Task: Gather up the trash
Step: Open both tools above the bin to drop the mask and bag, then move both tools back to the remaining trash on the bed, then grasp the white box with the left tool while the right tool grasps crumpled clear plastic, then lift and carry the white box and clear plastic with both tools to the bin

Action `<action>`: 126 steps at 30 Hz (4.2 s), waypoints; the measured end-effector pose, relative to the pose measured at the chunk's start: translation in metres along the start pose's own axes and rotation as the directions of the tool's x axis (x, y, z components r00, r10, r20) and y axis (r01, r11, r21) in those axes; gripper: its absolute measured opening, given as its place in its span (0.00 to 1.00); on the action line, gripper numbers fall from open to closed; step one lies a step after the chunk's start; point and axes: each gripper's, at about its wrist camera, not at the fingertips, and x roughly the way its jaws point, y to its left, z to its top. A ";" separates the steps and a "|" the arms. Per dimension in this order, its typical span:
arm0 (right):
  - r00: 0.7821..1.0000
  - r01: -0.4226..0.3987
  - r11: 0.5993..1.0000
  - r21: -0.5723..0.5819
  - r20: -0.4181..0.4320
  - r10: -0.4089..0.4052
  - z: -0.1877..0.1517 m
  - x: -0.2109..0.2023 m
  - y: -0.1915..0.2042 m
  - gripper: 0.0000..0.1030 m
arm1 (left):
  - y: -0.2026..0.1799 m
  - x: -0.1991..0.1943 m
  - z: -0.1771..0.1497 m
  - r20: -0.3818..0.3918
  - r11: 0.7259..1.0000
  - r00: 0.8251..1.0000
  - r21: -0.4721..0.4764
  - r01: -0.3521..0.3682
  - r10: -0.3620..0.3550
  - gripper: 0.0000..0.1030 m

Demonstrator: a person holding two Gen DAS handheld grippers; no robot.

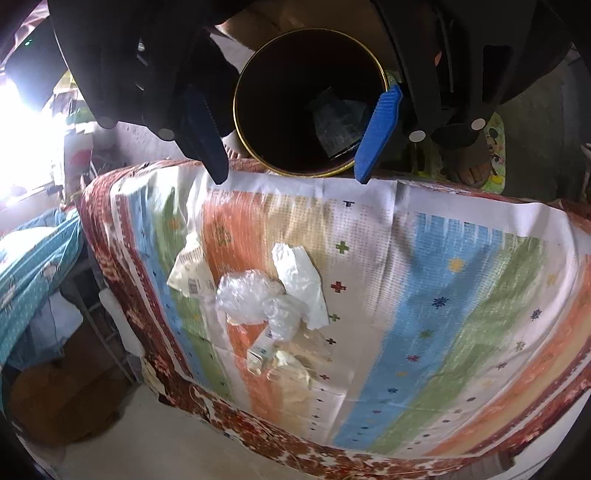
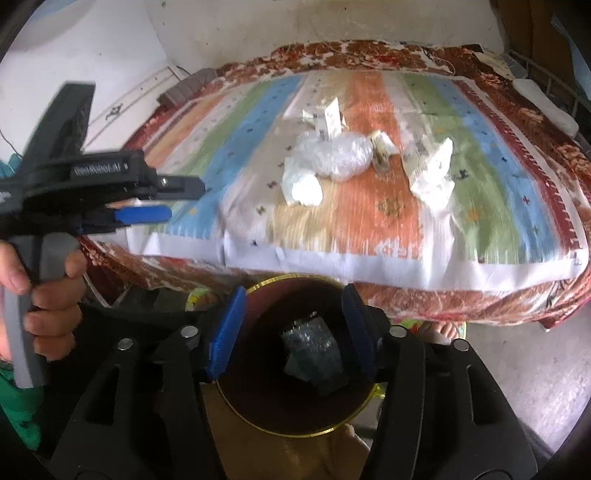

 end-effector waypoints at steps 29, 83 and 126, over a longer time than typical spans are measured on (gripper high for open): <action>0.998 -0.022 0.993 0.116 0.058 0.015 0.097 0.006 -0.061 0.91 | -0.001 0.028 0.065 0.001 0.986 0.992 0.114 -0.123 0.124 0.94; 0.996 0.000 0.975 0.221 -0.087 0.019 0.163 0.183 -0.103 0.48 | -0.068 0.133 0.193 0.070 0.984 0.997 0.178 -0.026 0.014 0.80; 0.997 0.051 0.995 0.080 -0.066 -0.046 0.170 0.115 -0.084 0.03 | -0.069 0.078 0.180 0.138 0.971 0.990 0.234 -0.047 0.015 0.23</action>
